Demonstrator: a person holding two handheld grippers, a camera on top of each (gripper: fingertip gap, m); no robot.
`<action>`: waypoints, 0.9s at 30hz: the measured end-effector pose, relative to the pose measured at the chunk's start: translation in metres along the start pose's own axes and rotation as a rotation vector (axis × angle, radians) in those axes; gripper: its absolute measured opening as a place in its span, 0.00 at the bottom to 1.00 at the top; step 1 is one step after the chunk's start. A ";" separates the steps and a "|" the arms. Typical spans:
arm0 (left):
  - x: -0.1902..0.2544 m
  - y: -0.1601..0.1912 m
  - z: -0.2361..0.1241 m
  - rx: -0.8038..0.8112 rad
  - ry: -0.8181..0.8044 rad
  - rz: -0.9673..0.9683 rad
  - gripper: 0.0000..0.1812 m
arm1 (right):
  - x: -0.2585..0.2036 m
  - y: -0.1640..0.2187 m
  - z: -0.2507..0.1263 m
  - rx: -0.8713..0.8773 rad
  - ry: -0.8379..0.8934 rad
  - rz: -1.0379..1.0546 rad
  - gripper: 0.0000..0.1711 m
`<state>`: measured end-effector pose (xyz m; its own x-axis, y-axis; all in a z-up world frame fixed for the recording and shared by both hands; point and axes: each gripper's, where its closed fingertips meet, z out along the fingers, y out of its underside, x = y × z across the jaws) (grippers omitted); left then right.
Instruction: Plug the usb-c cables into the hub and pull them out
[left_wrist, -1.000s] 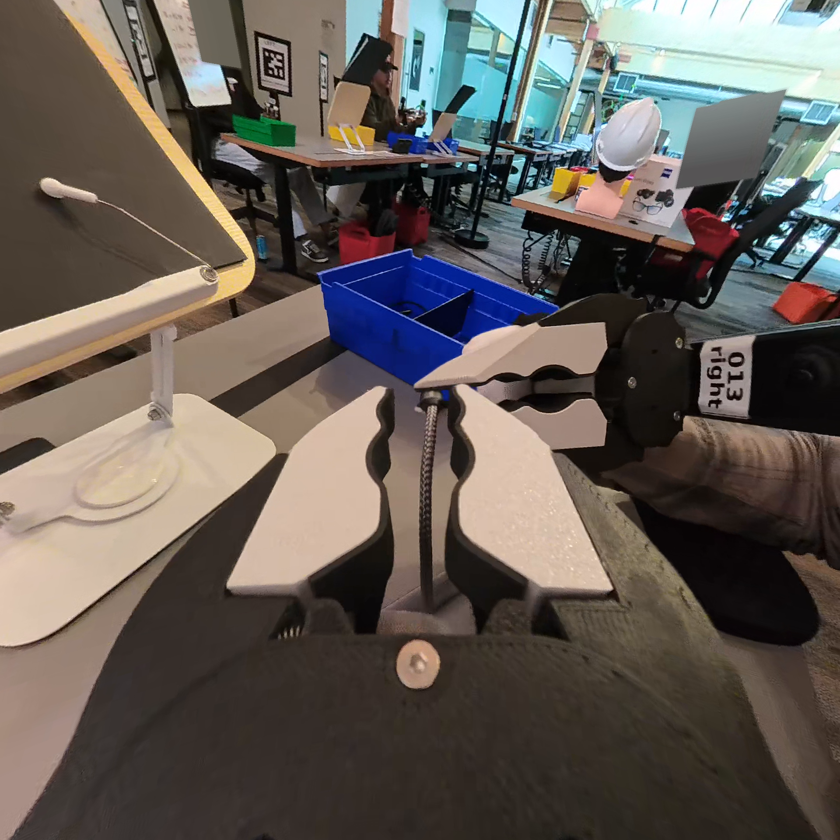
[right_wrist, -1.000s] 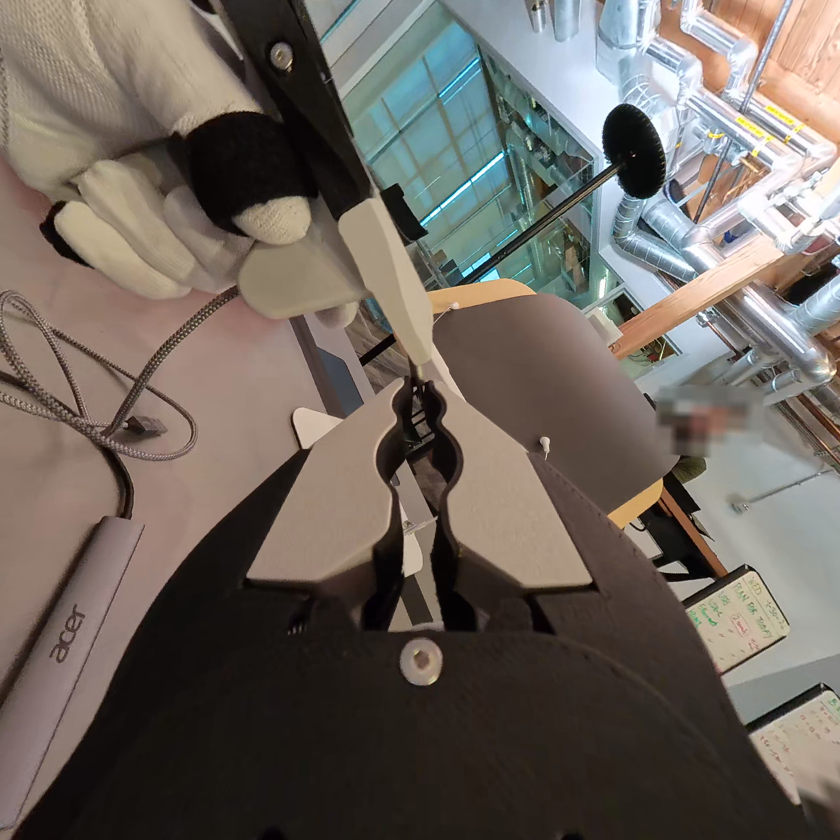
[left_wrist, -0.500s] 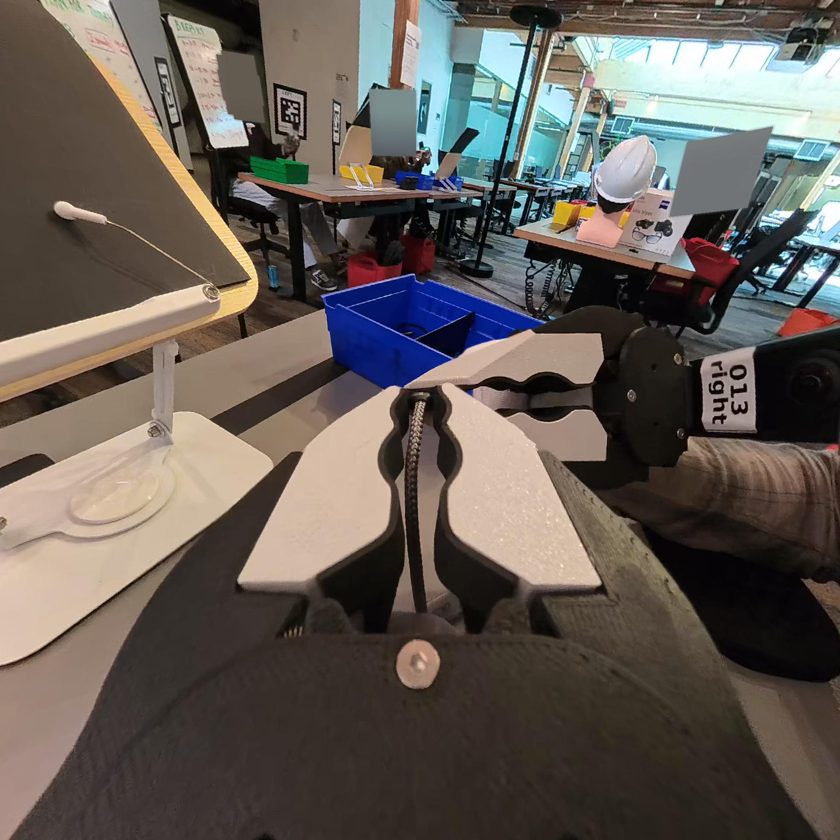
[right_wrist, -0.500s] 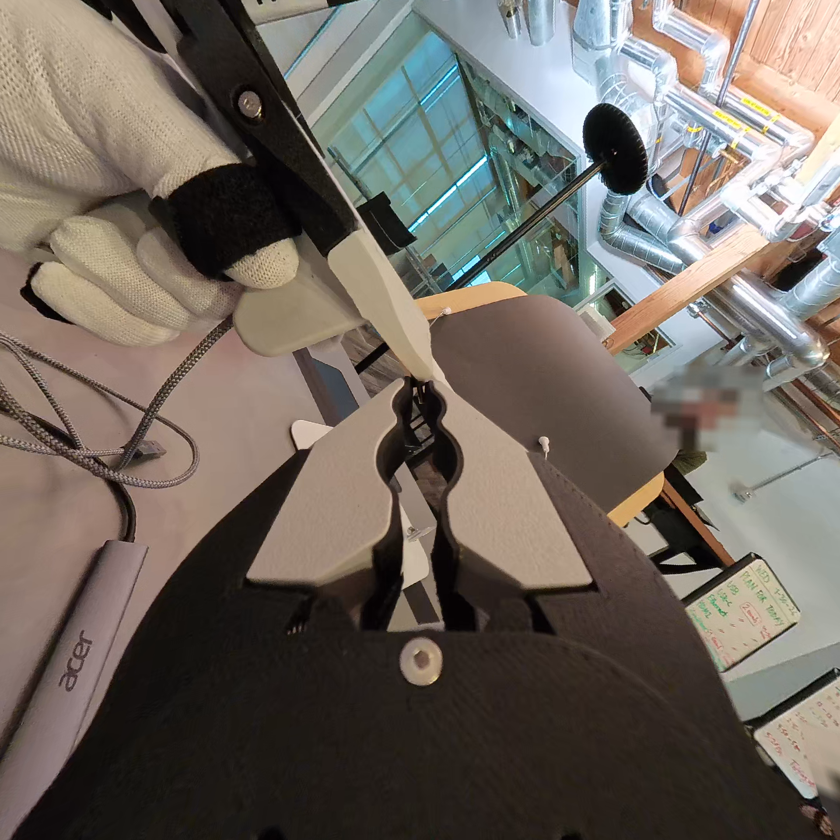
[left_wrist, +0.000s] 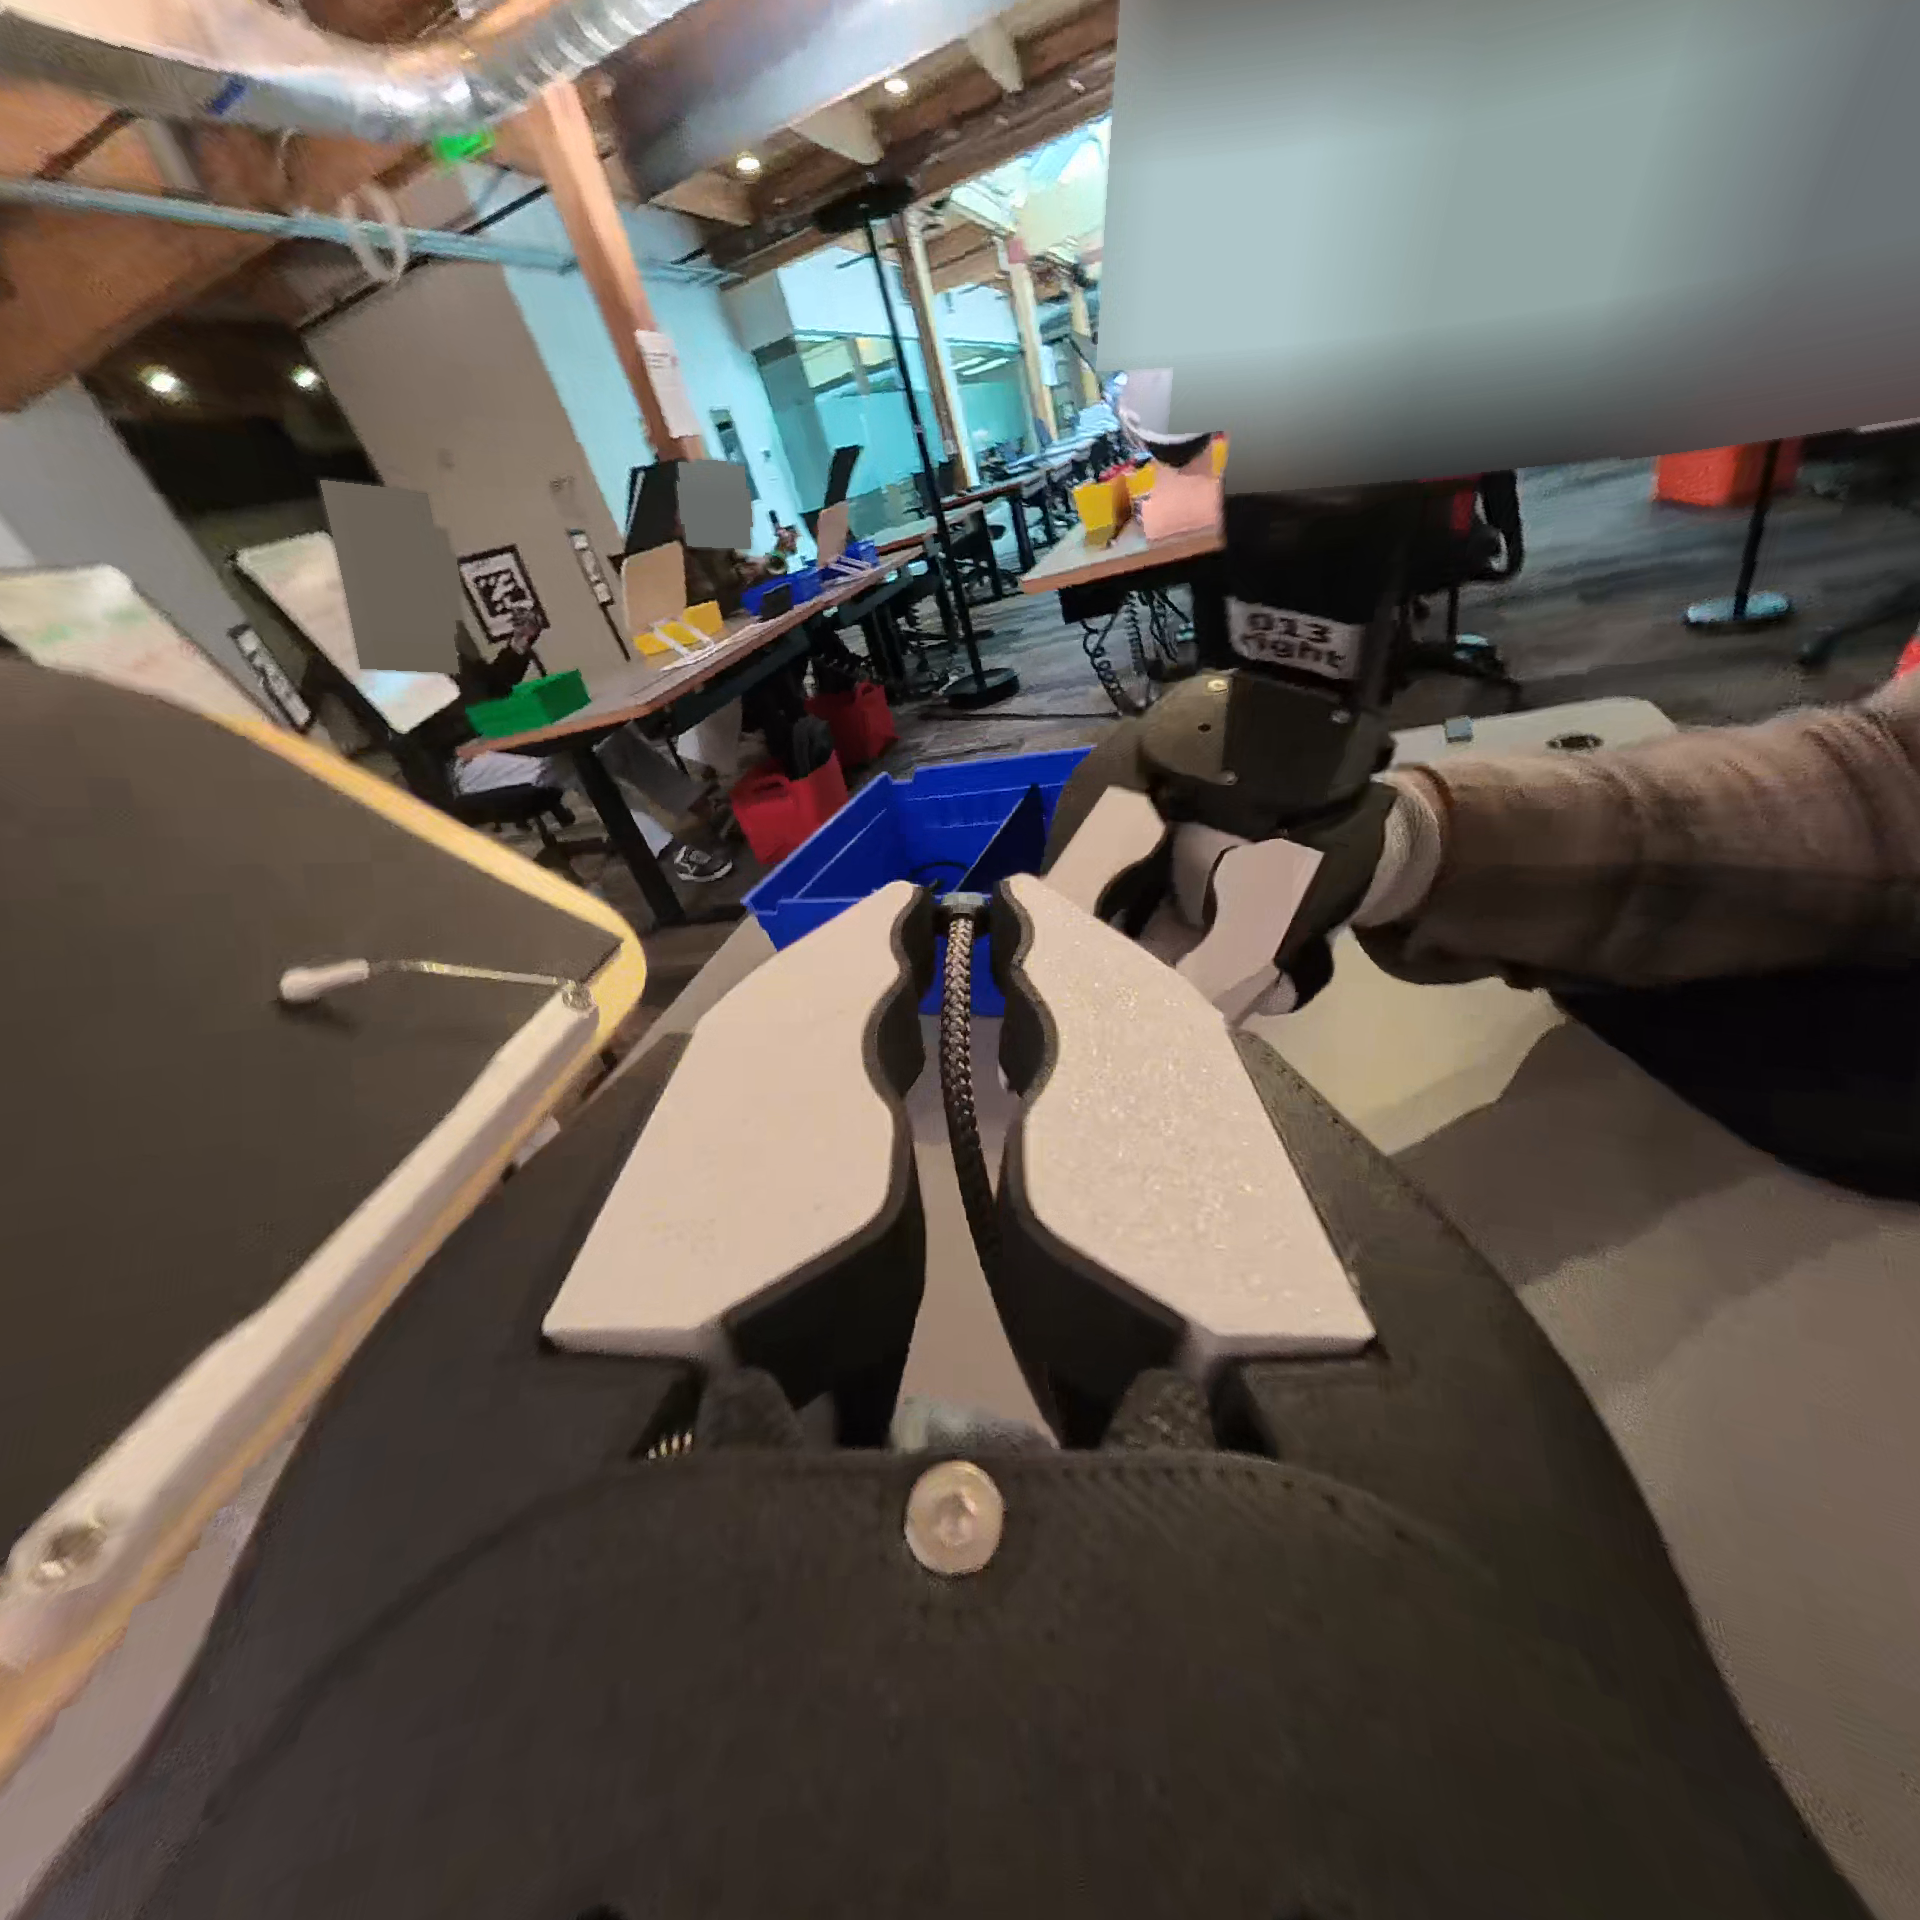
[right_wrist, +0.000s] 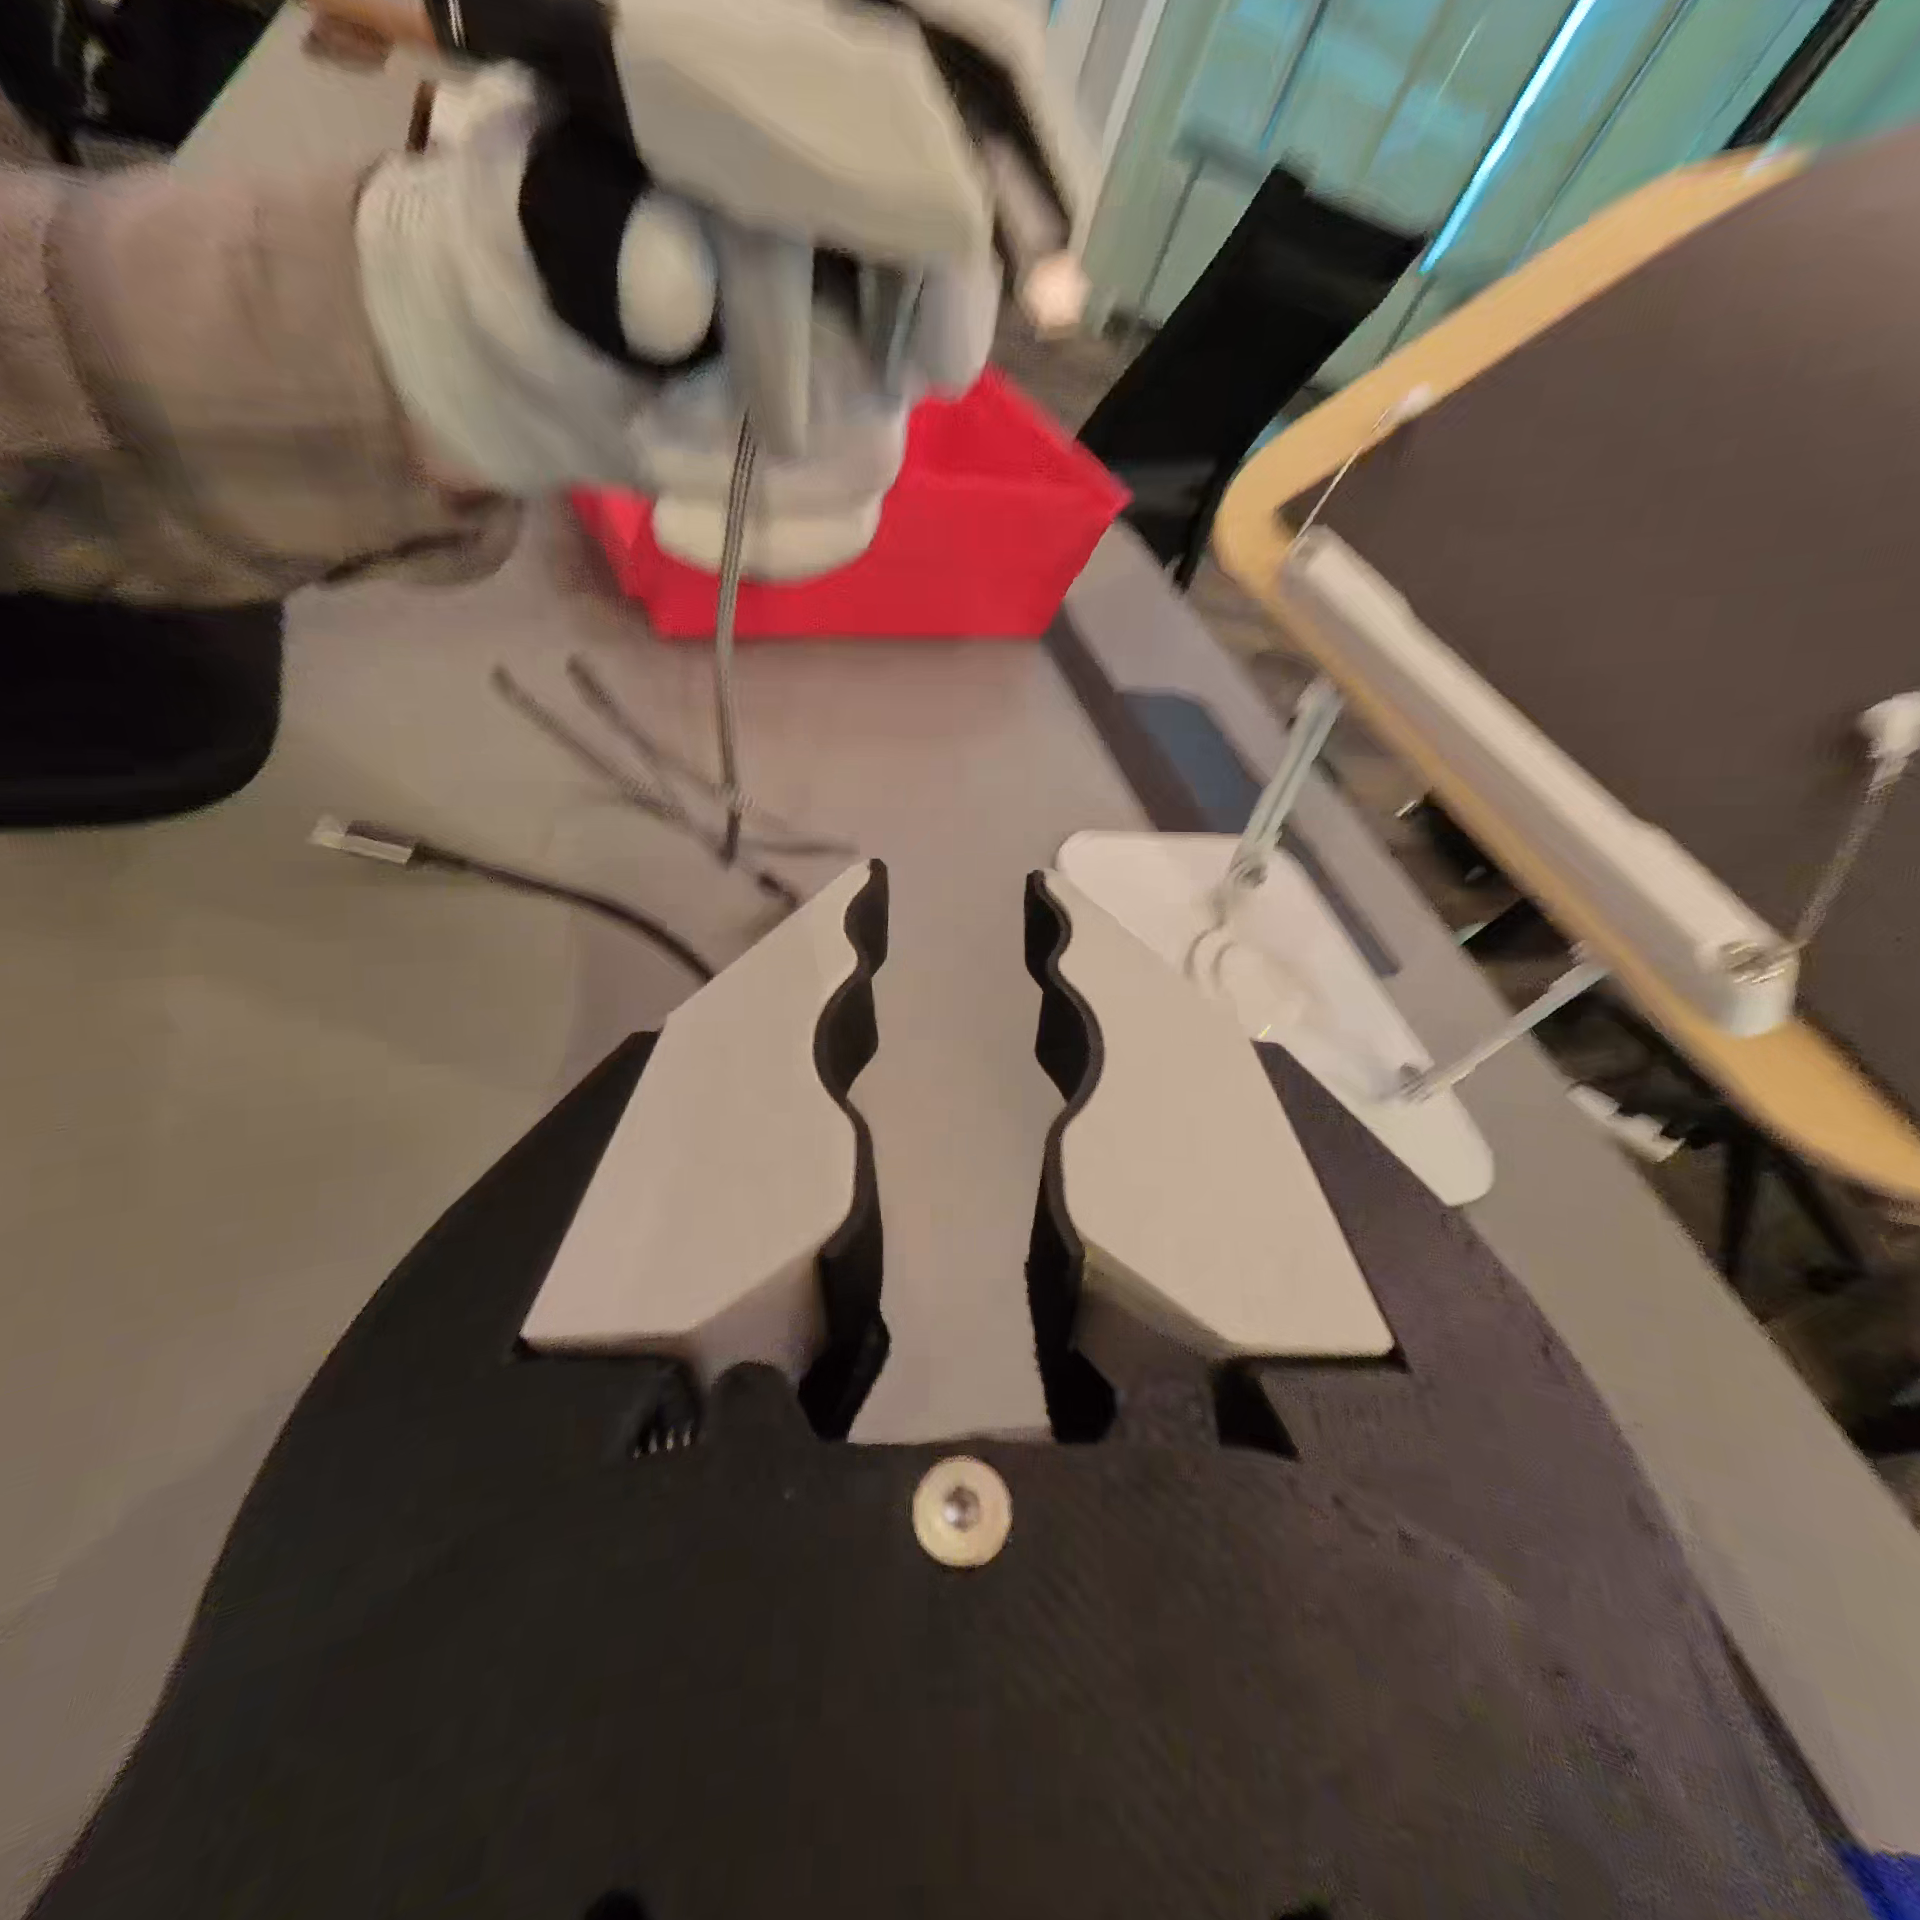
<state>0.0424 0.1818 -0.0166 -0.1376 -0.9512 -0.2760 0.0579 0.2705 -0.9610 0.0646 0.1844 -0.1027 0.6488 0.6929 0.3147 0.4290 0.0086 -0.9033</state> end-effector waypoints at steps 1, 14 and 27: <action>-0.002 -0.003 0.000 -0.004 0.007 0.045 0.06 | -0.002 0.007 0.001 -0.044 -0.027 0.010 0.15; -0.029 -0.025 -0.035 0.075 -0.006 0.077 0.06 | -0.081 0.122 -0.012 -0.594 -0.196 0.257 0.22; -0.025 -0.037 -0.043 0.128 0.008 0.073 0.06 | -0.095 0.145 -0.022 -0.795 0.186 -0.101 0.11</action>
<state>0.0014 0.2019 0.0254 -0.1361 -0.9284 -0.3457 0.1939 0.3173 -0.9283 0.0794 0.1039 -0.2571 0.6467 0.5844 0.4902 0.7628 -0.4968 -0.4140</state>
